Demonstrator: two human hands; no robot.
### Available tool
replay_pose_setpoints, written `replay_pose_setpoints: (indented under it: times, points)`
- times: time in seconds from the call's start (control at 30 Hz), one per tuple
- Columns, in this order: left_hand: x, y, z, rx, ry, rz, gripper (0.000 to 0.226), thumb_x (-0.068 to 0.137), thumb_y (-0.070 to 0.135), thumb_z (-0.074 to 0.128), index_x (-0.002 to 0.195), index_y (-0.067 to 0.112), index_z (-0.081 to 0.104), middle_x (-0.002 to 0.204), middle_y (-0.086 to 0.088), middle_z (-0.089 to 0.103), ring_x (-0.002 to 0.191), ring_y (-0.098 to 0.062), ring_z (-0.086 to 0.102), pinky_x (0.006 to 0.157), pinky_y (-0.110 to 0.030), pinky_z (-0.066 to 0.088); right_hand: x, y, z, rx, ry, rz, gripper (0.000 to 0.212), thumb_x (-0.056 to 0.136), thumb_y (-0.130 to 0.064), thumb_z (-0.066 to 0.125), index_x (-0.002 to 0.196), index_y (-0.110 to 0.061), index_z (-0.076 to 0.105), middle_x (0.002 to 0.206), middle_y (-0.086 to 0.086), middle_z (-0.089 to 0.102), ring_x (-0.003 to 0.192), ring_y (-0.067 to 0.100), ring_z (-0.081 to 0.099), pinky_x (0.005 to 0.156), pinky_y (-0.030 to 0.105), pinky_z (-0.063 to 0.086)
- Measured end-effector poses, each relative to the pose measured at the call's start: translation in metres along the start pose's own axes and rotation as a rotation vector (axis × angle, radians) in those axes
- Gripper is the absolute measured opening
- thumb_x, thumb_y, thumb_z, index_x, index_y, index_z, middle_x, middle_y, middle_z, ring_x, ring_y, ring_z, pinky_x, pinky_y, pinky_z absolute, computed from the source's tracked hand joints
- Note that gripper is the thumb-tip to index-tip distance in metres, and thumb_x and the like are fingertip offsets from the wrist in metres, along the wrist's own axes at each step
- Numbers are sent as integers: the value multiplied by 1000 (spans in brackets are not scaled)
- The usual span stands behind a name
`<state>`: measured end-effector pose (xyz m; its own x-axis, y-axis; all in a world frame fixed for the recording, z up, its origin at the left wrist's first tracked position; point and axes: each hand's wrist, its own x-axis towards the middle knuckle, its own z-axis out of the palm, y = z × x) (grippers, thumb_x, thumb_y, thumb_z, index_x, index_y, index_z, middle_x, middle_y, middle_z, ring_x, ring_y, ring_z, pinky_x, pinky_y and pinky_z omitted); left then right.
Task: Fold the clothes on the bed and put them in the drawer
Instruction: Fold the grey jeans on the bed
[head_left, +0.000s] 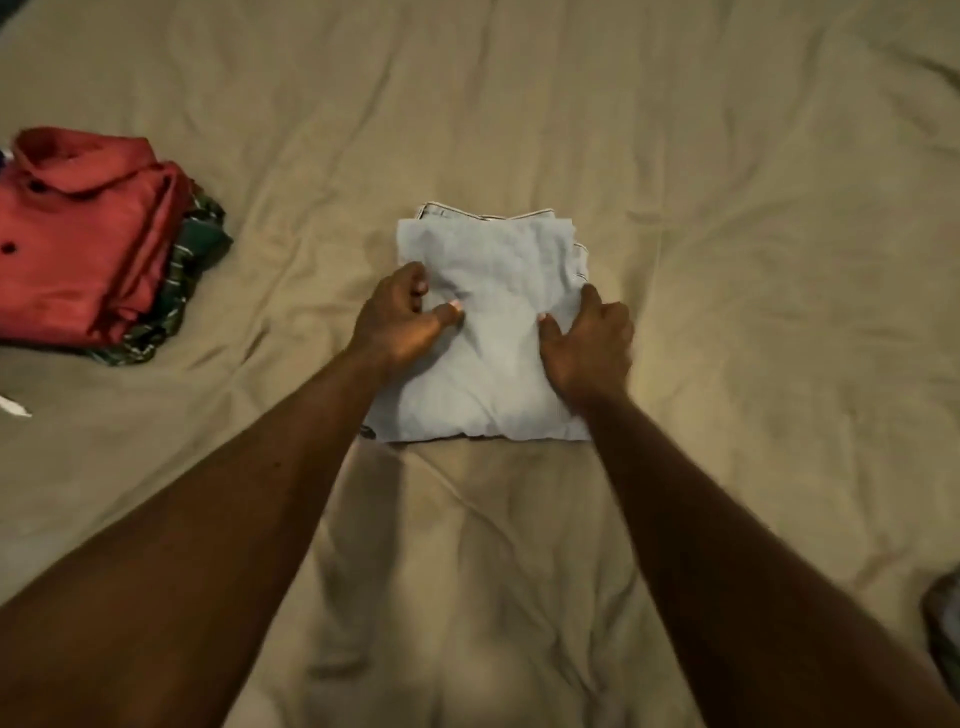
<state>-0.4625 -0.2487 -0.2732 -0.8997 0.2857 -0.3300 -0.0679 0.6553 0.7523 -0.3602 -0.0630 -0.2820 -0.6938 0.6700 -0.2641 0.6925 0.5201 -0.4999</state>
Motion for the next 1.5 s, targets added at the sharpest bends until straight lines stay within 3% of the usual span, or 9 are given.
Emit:
replay_pose_setpoints:
  times: [0.13, 0.3, 0.43, 0.6, 0.73, 0.9, 1.03, 1.13, 1.5]
  points:
    - [-13, -26, 26, 497, 8, 255, 82, 93, 60, 59, 158, 17, 32, 161, -8, 35, 145, -31, 36, 117, -47, 36, -12, 4, 17, 189, 110, 176, 93, 81, -61, 74, 146, -5, 38, 149, 17, 36, 138, 38, 37, 114, 54, 38]
    - [-31, -8, 25, 591, 88, 326, 62, 95, 56, 53, 140, 13, 54, 147, -9, 53, 134, -31, 50, 113, -47, 38, 7, 18, -41, 843, -432, 442, 65, 77, -23, 89, 132, -3, 62, 121, 14, 72, 104, 30, 71, 86, 42, 60]
    - [-74, 47, 7, 82, 220, 181, 60, 85, 76, 54, 105, 23, 71, 109, 2, 71, 101, -18, 65, 91, -36, 52, -19, -6, -71, 1152, -649, 123, 52, 87, 5, 70, 137, -9, 60, 124, 13, 72, 112, 30, 71, 91, 41, 60]
    - [-99, 85, -37, -461, 94, -206, 79, 55, 82, 80, 113, 27, 72, 101, 4, 78, 92, -18, 75, 81, -44, 62, -98, -80, -62, 762, -537, -290, 25, 72, -10, 67, 96, -17, 73, 84, -5, 74, 79, 6, 70, 72, 23, 55]
    - [-125, 49, -95, -734, 315, -389, 37, 65, 9, 78, 102, 3, 73, 97, -20, 77, 82, -36, 77, 76, -56, 63, -144, -101, -52, 1025, -850, -204, 43, 79, -3, 61, 121, 3, 68, 117, 11, 71, 104, 12, 69, 94, 24, 55]
    - [-196, 14, -195, -964, 90, -463, 26, 85, 9, 63, 104, 2, 79, 100, -18, 77, 88, -34, 75, 73, -44, 64, -165, -93, -48, 956, -478, -11, 59, 86, -32, 80, 140, -27, 56, 132, -4, 61, 122, 7, 58, 91, 20, 46]
    - [-246, -39, -264, -1086, 62, -364, 48, 43, 17, 96, 88, 4, 82, 95, -17, 77, 83, -28, 76, 71, -38, 65, -191, -120, -36, 1114, -969, 107, 115, 49, -66, 92, 150, -37, 45, 140, -4, 63, 125, 22, 63, 110, 49, 47]
    - [-260, -86, -299, -1014, 87, -379, 29, 52, 11, 98, 77, 4, 82, 87, -13, 78, 78, -21, 78, 65, -29, 63, -222, -169, -5, 1345, -1262, 182, 91, 57, -44, 97, 138, -19, 64, 135, 9, 67, 125, 29, 64, 103, 49, 53]
    - [-105, -188, -584, -321, 329, -141, 54, 68, 20, 83, 121, 20, 70, 115, -6, 76, 103, -26, 73, 87, -38, 61, -268, -462, 172, 1301, -567, -331, 42, 95, -12, 71, 136, -18, 61, 133, 3, 69, 126, 23, 63, 110, 52, 47]
